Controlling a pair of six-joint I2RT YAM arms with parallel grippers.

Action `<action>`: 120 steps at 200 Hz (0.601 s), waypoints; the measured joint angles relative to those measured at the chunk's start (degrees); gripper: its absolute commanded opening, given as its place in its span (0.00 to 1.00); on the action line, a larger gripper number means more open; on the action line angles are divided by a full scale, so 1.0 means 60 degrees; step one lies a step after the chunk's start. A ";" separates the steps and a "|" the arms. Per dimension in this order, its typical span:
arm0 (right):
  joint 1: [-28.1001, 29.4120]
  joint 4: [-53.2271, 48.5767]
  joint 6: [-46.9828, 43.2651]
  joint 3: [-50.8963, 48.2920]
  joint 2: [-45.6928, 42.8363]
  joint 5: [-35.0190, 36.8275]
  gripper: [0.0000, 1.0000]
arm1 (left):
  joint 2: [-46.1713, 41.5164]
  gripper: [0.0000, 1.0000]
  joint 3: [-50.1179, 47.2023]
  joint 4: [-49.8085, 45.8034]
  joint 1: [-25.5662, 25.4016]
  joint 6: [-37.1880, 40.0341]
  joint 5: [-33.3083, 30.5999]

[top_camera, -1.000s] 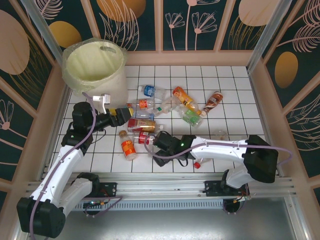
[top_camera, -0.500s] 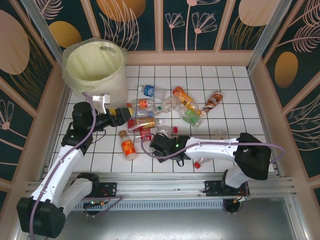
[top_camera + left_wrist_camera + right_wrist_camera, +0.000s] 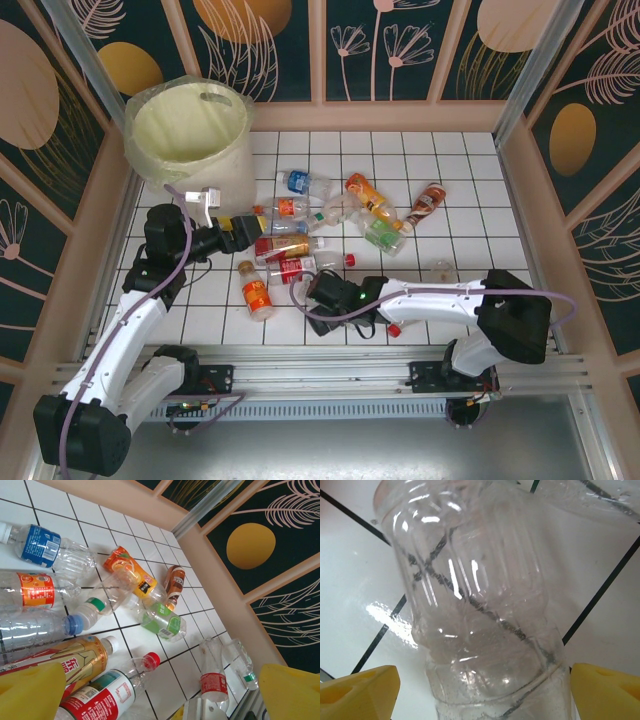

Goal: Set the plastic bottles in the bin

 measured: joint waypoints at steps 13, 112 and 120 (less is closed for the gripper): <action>0.0000 -0.0095 -0.0040 0.0000 0.0000 0.0011 0.89 | 0.0000 0.99 0.0000 0.0000 0.0000 0.0000 0.0000; 0.0000 -0.0219 -0.0237 0.0171 0.0805 0.0299 0.76 | 0.0000 0.99 0.0000 -0.0004 0.0000 0.0000 0.0000; 0.0000 -0.0182 -0.0266 0.0171 0.0805 0.0299 0.74 | 0.0000 0.99 0.0000 -0.0004 0.0000 0.0000 0.0000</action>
